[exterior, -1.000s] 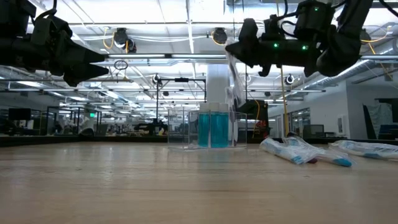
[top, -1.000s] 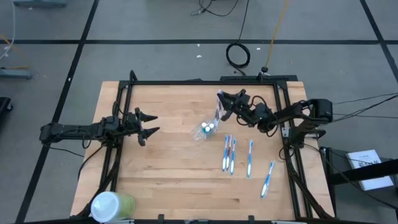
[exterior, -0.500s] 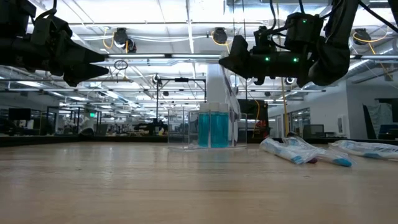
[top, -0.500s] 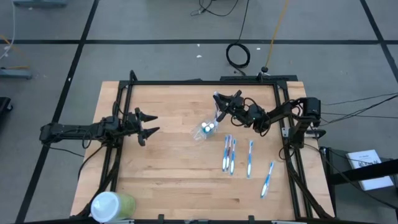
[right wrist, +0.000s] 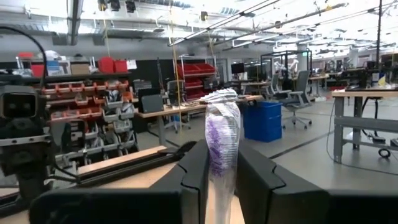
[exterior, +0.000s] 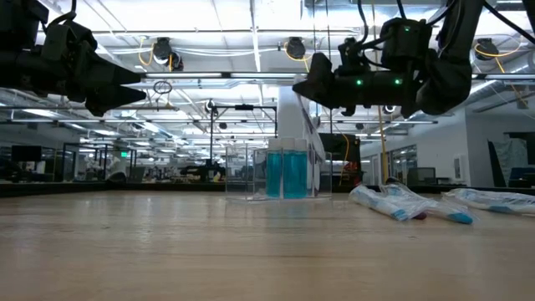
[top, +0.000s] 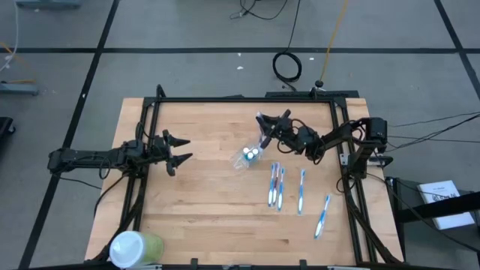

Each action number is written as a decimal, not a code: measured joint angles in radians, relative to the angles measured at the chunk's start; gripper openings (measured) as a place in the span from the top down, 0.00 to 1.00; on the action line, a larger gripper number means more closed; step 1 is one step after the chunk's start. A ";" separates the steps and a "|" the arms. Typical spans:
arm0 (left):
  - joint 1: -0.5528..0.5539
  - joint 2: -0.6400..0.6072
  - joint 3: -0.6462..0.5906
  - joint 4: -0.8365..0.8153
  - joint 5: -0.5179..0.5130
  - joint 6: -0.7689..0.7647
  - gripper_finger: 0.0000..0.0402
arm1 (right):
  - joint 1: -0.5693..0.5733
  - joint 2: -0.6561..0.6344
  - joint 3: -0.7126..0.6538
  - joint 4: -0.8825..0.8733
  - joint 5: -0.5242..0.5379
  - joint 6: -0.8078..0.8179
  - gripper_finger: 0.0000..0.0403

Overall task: Pick & Place toothbrushing station
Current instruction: Put the purple toothbrush into the transparent organizer

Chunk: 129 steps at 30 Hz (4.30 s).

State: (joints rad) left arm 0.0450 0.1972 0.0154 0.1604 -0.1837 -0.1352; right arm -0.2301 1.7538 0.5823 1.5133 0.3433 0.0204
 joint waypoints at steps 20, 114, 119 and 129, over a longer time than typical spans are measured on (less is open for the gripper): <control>0.000 0.000 0.000 0.000 0.000 0.000 0.30 | 0.036 0.000 -0.001 -0.149 0.027 -0.007 0.88; 0.000 0.000 0.000 0.000 0.000 0.000 0.30 | 0.453 -0.231 -0.001 -0.204 0.021 -0.218 0.59; 0.000 0.000 0.000 0.000 0.000 0.000 0.30 | 0.484 -0.229 -0.001 -0.210 0.000 -0.123 0.59; 0.000 0.000 0.000 0.000 0.000 0.000 0.30 | 0.488 -0.229 -0.001 -0.199 -0.192 -0.004 0.59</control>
State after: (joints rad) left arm 0.0449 0.1972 0.0151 0.1604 -0.1837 -0.1352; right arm 0.2581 1.5253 0.5816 1.3145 0.1515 0.0163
